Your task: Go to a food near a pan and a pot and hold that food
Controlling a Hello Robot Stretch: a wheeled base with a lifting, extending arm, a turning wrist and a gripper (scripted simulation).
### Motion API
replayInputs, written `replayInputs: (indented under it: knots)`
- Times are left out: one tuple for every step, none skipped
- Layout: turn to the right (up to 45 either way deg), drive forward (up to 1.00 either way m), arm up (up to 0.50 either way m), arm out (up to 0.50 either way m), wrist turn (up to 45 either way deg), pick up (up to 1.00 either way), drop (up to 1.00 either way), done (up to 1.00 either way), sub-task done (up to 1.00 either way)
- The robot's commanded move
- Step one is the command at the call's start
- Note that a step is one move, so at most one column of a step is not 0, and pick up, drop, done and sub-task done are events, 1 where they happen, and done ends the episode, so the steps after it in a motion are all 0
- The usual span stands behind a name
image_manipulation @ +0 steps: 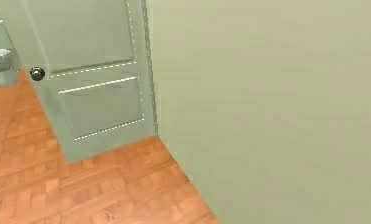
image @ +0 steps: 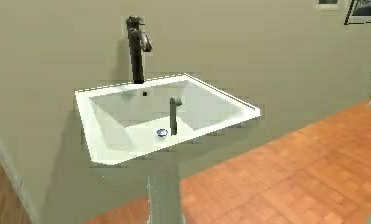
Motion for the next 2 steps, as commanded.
replayInputs:
  knots:
    - [42.0, 0.00, 0.00, 0.00, 0.0, 0.00, 0.00, 0.00, 0.00]
    - [0.0, 0.90, 0.00, 0.00, 0.0, 0.00, 0.00, 0.00, 0.00]
